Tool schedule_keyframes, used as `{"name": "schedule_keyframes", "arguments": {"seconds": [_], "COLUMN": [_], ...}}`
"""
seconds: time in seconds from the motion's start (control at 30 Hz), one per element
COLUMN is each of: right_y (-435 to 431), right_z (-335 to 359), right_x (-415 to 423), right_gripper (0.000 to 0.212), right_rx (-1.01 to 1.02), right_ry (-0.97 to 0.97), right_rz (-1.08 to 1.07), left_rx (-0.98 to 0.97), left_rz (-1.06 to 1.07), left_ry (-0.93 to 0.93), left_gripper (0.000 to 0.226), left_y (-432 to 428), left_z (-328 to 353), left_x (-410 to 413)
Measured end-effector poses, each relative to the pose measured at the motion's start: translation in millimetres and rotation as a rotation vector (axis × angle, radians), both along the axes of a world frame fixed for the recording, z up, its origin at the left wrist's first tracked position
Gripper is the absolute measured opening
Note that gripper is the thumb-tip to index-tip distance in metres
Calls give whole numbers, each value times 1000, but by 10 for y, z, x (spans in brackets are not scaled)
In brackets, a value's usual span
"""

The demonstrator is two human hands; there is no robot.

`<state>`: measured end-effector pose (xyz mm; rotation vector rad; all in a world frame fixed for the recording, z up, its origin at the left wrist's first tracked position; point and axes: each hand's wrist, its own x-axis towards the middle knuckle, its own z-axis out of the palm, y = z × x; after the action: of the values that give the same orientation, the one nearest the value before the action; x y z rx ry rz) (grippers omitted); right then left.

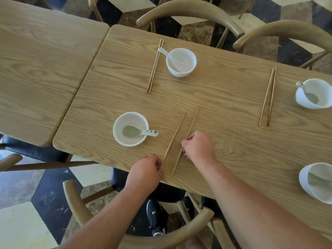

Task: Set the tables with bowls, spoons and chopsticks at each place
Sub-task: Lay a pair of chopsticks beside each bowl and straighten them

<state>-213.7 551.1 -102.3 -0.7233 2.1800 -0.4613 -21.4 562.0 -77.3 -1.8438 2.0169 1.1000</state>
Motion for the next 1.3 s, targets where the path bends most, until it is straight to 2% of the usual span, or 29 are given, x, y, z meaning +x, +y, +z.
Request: {"name": "schedule_keyframes", "arguments": {"seconds": [0.2,0.43,0.9,1.3], "right_y": [108,98,28,-27], "right_z": [1,-35,-62,-19], "right_x": [158,272,274,271], "right_gripper": [15,12,12,13], "right_rx": [-23,-61,-72,-77], "right_ry": [-46,-116,-119,-142], "right_rz": [47,29,26,-8], "left_rx": [-110,-134,-10,23], "left_rz": [-4,15,75,134], "left_ry": [21,63,83,112], "left_gripper": [22,22,14,6], "left_y": [-40,-32,-32,-27], "left_z": [-17,-27,-54,-79], "left_x": [-65,-113,-118,-117]}}
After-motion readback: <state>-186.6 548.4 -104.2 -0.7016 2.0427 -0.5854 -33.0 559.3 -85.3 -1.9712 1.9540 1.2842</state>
